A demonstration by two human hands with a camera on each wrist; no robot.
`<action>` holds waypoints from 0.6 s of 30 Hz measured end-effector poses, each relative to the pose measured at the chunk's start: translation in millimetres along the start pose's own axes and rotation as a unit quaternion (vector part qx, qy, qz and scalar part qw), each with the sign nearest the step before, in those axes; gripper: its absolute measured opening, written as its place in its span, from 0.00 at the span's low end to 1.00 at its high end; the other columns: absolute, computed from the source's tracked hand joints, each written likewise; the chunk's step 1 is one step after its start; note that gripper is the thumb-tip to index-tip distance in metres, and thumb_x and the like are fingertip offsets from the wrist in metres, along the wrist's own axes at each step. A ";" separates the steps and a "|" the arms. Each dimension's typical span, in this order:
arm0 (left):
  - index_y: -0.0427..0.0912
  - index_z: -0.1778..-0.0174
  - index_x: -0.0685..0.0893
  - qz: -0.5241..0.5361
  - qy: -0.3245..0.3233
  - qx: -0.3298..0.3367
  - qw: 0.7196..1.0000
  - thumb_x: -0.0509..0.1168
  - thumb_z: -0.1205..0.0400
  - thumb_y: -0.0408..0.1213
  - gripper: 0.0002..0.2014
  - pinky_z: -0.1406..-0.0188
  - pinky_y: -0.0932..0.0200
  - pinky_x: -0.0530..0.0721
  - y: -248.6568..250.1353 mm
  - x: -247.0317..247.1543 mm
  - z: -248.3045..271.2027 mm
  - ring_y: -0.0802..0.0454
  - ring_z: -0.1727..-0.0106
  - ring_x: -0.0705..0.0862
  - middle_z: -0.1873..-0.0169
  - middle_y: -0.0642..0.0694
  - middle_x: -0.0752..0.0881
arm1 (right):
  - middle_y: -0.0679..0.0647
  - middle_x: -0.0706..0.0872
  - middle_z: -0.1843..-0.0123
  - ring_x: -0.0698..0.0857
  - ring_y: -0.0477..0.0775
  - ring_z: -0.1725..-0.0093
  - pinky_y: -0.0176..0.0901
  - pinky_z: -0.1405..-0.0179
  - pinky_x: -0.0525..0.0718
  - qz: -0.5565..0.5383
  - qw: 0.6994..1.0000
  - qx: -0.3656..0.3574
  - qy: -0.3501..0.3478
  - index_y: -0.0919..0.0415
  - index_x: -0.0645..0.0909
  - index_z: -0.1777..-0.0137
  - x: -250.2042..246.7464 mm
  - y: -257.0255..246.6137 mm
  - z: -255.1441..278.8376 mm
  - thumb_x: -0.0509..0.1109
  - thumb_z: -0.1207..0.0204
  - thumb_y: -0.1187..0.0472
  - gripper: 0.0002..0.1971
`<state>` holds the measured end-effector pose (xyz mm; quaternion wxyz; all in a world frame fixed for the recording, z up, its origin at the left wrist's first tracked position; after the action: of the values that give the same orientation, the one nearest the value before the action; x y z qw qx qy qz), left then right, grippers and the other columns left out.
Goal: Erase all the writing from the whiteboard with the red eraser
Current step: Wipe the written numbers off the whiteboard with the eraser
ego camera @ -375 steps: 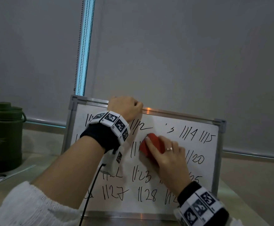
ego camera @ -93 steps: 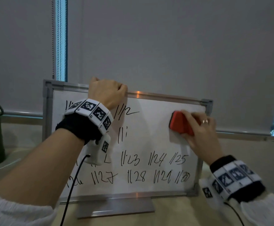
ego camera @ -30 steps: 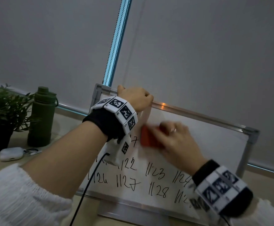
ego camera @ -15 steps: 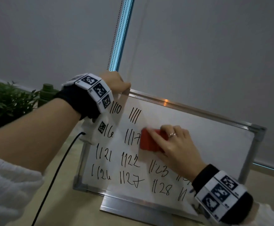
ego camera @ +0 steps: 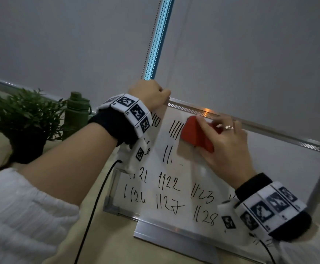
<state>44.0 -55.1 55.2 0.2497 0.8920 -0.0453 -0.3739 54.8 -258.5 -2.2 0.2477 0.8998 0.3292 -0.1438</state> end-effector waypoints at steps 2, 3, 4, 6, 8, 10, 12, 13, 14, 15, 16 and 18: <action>0.40 0.63 0.87 0.004 -0.004 -0.001 1.000 0.54 0.20 0.47 0.20 0.68 0.61 0.71 -0.7 -0.3 1.7 0.46 0.64 0.78 0.75 0.48 0.75 | 0.67 0.78 0.49 0.69 0.62 0.51 0.56 0.57 0.75 -0.006 0.999 0.046 0.018 0.58 0.75 0.30 0.6 2.3 -5.4 0.71 0.40 0.54 0.34; 0.40 0.59 0.89 0.008 -0.005 0.000 1.000 0.54 0.20 0.47 0.20 0.67 0.61 0.71 -1.2 -0.7 2.0 0.45 0.63 0.78 0.74 0.47 0.77 | 0.66 0.77 0.49 0.67 0.60 0.52 0.54 0.57 0.74 0.000 0.999 0.041 0.017 0.58 0.74 0.30 4.6 -2.7 0.5 0.73 0.40 0.55 0.35; 0.40 0.56 0.90 0.013 -0.006 0.001 1.000 0.54 0.20 0.46 0.20 0.64 0.61 0.73 -1.6 -1.1 2.0 0.45 0.63 0.79 0.72 0.46 0.79 | 0.64 0.75 0.49 0.67 0.60 0.53 0.53 0.57 0.72 0.007 1.000 0.017 0.003 0.57 0.73 0.30 10.0 -10.0 10.6 0.75 0.41 0.56 0.36; 0.40 0.54 0.90 0.022 -0.005 0.005 1.000 0.54 0.20 0.46 0.20 0.61 0.60 0.75 -2.2 -1.3 1.4 0.45 0.63 0.79 0.69 0.45 0.81 | 0.60 0.71 0.48 0.68 0.60 0.54 0.52 0.56 0.68 0.017 0.996 -0.080 -0.045 0.56 0.72 0.30 23.1 -26.6 38.5 0.80 0.43 0.58 0.38; 0.39 0.54 0.90 0.024 -0.005 0.010 1.000 0.54 0.20 0.46 0.21 0.60 0.59 0.76 -2.6 -1.0 0.8 0.45 0.63 0.79 0.68 0.44 0.82 | 0.58 0.71 0.46 0.70 0.59 0.53 0.53 0.53 0.70 0.029 0.979 -0.179 -0.098 0.54 0.71 0.30 28.6 -33.3 57.7 0.81 0.43 0.55 0.39; 0.38 0.55 0.90 0.019 0.002 0.016 1.000 0.53 0.19 0.46 0.21 0.59 0.58 0.78 -3.3 -1.7 0.8 0.45 0.63 0.80 0.67 0.44 0.83 | 0.59 0.74 0.45 0.71 0.58 0.51 0.53 0.53 0.76 0.047 0.972 -0.207 -0.096 0.54 0.70 0.30 22.7 -22.2 47.7 0.80 0.42 0.52 0.39; 0.39 0.56 0.90 0.012 0.008 0.024 1.000 0.52 0.19 0.47 0.22 0.58 0.58 0.77 -3.0 -3.3 1.4 0.46 0.63 0.80 0.67 0.45 0.83 | 0.62 0.75 0.46 0.71 0.61 0.51 0.55 0.54 0.77 0.040 0.990 -0.131 -0.045 0.56 0.72 0.29 8.2 -0.6 19.7 0.79 0.40 0.54 0.37; 0.40 0.56 0.90 0.009 0.009 0.027 1.000 0.52 0.19 0.47 0.22 0.56 0.58 0.78 -2.4 -3.6 1.8 0.46 0.61 0.80 0.65 0.46 0.84 | 0.64 0.76 0.46 0.72 0.64 0.51 0.57 0.54 0.76 0.029 0.997 -0.075 -0.016 0.57 0.73 0.29 -0.1 11.0 6.6 0.77 0.39 0.54 0.36; 0.41 0.55 0.90 0.005 0.010 0.027 1.000 0.52 0.19 0.47 0.22 0.53 0.57 0.78 -1.6 -3.7 2.2 0.46 0.60 0.80 0.62 0.46 0.84 | 0.65 0.76 0.47 0.73 0.65 0.51 0.57 0.54 0.76 0.017 1.000 -0.025 0.002 0.57 0.74 0.29 -5.5 17.8 -1.5 0.74 0.38 0.53 0.34; 0.42 0.54 0.90 0.001 0.010 0.026 1.000 0.52 0.19 0.47 0.21 0.49 0.55 0.77 -1.3 -3.7 2.8 0.47 0.58 0.80 0.60 0.47 0.84 | 0.66 0.76 0.47 0.73 0.66 0.51 0.56 0.54 0.74 0.013 1.000 0.009 0.010 0.57 0.74 0.29 -6.1 17.2 -2.7 0.70 0.37 0.51 0.33; 0.43 0.54 0.90 -0.003 0.013 0.024 1.000 0.52 0.19 0.47 0.21 0.47 0.54 0.74 -1.1 -3.9 3.5 0.47 0.58 0.79 0.60 0.47 0.83 | 0.65 0.75 0.47 0.72 0.64 0.51 0.54 0.55 0.73 0.019 1.000 0.018 0.013 0.57 0.73 0.29 -3.1 9.9 2.4 0.66 0.35 0.50 0.32; 0.44 0.53 0.90 -0.009 0.017 0.025 1.000 0.52 0.18 0.46 0.21 0.44 0.52 0.71 -0.8 -4.4 4.4 0.47 0.57 0.78 0.62 0.48 0.82 | 0.61 0.71 0.47 0.69 0.61 0.52 0.52 0.57 0.72 0.037 0.998 -0.050 -0.011 0.57 0.71 0.29 11.3 -17.0 24.4 0.68 0.35 0.50 0.31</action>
<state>37.7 -55.0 55.0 0.2249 0.9045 -0.0421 -0.3598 49.5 -254.5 -33.3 0.3008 0.8961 0.2999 -0.1284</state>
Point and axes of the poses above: each hand's wrist, its own z-axis away from the middle knuckle, its own x-axis out of the palm, y = z × x, the point moved 5 cm from there along -z, towards the middle knuckle
